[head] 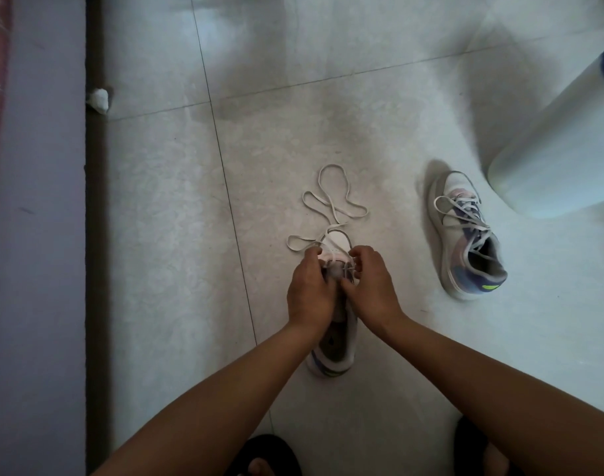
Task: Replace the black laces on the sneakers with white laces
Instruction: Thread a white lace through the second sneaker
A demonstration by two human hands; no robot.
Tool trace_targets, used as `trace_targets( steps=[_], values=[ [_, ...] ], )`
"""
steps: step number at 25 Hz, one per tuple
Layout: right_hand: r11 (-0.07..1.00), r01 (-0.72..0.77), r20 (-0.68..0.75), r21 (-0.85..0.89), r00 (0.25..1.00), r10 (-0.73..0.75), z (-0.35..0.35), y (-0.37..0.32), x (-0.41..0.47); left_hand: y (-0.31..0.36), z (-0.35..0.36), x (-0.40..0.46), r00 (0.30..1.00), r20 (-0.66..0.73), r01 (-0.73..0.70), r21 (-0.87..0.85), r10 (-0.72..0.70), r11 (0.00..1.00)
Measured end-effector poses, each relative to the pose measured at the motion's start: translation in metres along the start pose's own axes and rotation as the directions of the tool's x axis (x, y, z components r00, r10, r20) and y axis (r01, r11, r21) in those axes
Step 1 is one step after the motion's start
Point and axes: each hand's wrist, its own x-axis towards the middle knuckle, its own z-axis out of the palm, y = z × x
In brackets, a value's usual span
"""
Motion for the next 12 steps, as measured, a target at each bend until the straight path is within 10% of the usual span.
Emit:
trace_targets(
  steps=[12],
  values=[
    [0.993,0.106,-0.095,-0.046,0.989,-0.110,0.0055,-0.0048,-0.0094,0.0021,-0.0076,-0.0036,0.994,0.104,-0.051,0.189,0.032,0.981]
  ],
)
